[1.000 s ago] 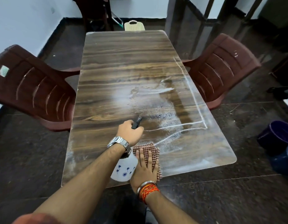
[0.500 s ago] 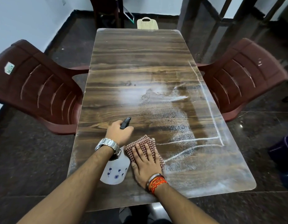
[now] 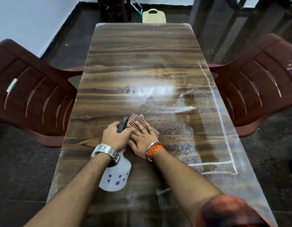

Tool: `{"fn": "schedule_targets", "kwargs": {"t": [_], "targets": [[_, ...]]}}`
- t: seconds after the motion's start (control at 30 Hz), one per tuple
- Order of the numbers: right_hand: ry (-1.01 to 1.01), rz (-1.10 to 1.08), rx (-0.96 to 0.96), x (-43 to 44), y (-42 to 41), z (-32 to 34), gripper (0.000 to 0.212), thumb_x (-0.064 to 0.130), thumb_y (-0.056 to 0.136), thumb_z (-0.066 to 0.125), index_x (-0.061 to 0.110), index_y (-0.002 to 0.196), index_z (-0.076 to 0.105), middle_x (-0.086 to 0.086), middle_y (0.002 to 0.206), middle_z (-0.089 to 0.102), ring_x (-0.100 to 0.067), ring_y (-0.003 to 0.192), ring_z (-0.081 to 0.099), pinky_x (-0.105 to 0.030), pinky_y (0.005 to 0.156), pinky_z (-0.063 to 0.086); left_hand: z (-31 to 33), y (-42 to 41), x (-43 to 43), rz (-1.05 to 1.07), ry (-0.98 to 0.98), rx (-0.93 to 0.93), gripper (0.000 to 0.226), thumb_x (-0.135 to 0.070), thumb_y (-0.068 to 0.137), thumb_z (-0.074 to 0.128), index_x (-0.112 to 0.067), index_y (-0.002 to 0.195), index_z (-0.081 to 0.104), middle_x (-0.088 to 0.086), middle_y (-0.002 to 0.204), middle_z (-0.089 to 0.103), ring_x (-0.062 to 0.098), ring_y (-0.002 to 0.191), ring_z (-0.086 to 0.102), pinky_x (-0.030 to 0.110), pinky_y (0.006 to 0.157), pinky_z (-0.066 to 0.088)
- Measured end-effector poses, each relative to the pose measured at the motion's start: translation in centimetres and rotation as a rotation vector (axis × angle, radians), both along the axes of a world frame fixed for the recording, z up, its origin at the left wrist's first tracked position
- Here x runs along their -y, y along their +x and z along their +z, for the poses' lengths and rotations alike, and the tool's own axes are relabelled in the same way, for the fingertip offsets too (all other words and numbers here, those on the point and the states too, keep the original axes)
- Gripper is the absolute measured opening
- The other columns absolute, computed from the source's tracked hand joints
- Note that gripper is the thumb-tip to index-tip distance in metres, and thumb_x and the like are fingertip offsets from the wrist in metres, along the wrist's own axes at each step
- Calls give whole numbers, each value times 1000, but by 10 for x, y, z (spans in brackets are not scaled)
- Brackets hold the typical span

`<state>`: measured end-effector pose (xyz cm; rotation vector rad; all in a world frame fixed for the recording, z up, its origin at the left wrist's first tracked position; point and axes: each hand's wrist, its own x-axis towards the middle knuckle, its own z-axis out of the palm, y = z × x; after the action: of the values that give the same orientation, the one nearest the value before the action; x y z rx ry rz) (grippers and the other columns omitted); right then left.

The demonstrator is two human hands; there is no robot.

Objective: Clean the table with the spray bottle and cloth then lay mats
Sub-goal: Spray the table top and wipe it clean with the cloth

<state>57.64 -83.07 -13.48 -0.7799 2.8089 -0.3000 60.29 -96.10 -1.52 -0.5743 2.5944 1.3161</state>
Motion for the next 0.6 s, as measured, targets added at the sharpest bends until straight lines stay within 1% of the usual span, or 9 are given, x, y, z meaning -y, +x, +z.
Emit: {"fn": "schedule_targets", "kwargs": {"t": [0.07, 0.13, 0.23, 0.3, 0.4, 0.47, 0.53, 0.6], "targets": [[-9, -29, 12, 2, -29, -1, 57, 48, 97, 25, 35, 151, 17, 18, 159, 10, -17, 148, -1, -49, 116, -11, -3, -17, -9, 13, -5, -14, 28, -42, 68, 54, -16, 74, 62, 1, 70, 65, 23, 65, 56, 29, 53, 34], [-5, -59, 29, 1, -57, 0, 58, 48, 96, 22, 37, 152, 12, 18, 160, 6, -17, 148, -4, -51, 116, -12, -3, -35, -16, 23, 2, -9, 25, -40, 66, 52, -17, 71, 59, 1, 69, 64, 22, 64, 55, 29, 53, 34], [5, -174, 54, -17, -101, -1, 58, 49, 97, 18, 37, 153, 6, 16, 161, -1, -18, 148, -8, -52, 116, -11, -4, -62, -31, 27, -15, -9, 28, -41, 62, 50, -15, 71, 58, 2, 69, 62, 24, 65, 54, 29, 53, 33], [18, -310, 49, -44, -117, -1, 59, 51, 97, 14, 36, 153, 1, 15, 160, -6, -19, 148, -10, -53, 115, -10, -4, -70, -36, 28, -31, -26, 32, -40, 65, 52, -11, 75, 59, 3, 70, 61, 24, 64, 52, 30, 52, 32], [27, -540, 47, -115, -131, -4, 59, 51, 97, 13, 36, 152, -3, 16, 159, -9, -20, 148, -9, -54, 115, -9, -6, -78, -45, 57, -26, -20, 39, -39, 68, 53, -3, 83, 60, 5, 72, 60, 24, 62, 50, 30, 53, 33], [48, -706, 44, -171, -130, -7, 60, 51, 97, 13, 36, 152, -3, 14, 160, -8, -21, 148, -7, -55, 116, -7, -7, -78, -50, 48, -3, -13, 39, -40, 65, 50, -5, 81, 58, 5, 71, 58, 25, 62, 50, 30, 53, 33], [55, -877, 59, -223, -126, -6, 60, 51, 96, 15, 35, 153, 1, 14, 161, -4, -22, 148, -5, -56, 116, -4, -8, -75, -53, 28, 13, -2, 31, -39, 64, 50, -10, 74, 54, 4, 67, 57, 27, 61, 52, 31, 54, 34], [38, -1003, 78, -254, -121, -3, 59, 48, 97, 16, 34, 153, 6, 14, 161, -1, -23, 148, -3, -57, 116, -2, -13, -71, -52, 27, 15, 12, 24, -38, 64, 51, -14, 69, 51, 5, 64, 58, 33, 61, 59, 35, 56, 41]]}}
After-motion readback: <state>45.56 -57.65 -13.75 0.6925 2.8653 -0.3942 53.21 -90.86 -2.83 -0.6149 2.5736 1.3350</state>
